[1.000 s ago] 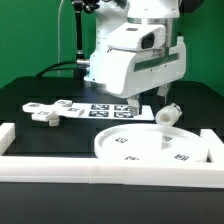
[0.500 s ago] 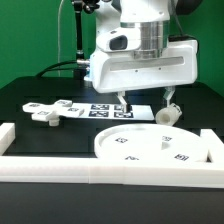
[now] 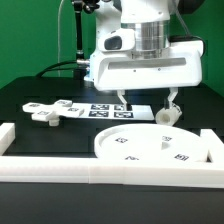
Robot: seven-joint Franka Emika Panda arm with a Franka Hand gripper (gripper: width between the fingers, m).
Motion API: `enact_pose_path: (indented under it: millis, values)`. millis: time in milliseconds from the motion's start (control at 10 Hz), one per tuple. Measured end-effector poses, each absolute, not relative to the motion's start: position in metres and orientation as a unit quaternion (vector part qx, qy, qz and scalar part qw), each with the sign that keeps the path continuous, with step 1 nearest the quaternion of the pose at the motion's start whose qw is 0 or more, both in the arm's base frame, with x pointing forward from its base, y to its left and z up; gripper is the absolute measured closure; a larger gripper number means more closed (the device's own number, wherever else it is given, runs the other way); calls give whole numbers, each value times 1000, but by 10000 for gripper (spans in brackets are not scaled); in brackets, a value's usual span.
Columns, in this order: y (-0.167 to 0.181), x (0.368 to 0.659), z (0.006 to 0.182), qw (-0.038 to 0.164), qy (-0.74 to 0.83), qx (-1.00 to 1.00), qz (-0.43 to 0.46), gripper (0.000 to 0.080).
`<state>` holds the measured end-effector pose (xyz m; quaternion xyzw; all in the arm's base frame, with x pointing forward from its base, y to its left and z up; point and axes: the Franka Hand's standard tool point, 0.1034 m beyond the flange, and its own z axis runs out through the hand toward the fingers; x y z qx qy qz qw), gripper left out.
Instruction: Assemble round table
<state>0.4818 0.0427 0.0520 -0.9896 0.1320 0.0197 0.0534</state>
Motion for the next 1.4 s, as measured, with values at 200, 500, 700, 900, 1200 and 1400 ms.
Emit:
enact_pose_path:
  millis: [200,500,700,900,1200,1400]
  values:
    - [50,476,50,58,243,-968,38,151]
    - [59,462,43,68,306,-948,59,151]
    - [59,461,42,68,303,-949,59,151]
    - [58,452,38,74,284,-951,97,151]
    - [73,441,37,85,273,-938,197,151]
    - [70,439,40,97,260,-925,259,151]
